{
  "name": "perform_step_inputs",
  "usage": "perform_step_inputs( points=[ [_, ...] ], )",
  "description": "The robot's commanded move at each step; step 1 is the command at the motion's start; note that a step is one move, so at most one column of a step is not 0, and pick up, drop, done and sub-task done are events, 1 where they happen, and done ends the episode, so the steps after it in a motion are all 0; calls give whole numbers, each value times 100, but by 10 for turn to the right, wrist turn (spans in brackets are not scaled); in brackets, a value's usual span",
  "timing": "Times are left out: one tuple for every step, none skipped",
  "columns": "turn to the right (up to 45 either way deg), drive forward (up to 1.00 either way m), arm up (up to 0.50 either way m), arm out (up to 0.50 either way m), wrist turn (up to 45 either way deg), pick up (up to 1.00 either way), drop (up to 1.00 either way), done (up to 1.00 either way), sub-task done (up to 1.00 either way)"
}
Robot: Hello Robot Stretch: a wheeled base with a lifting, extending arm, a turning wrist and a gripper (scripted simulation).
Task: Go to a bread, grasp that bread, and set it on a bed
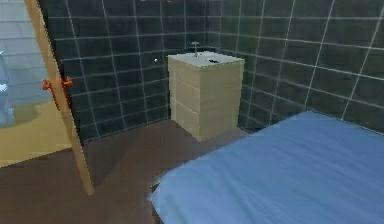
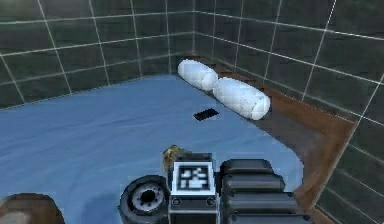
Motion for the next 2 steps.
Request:
perform_step_inputs(
  points=[
    [-450,0,0,0,0,0,0,0,0],
    [-450,0,0,0,0,0,0,0,0]
  ],
)
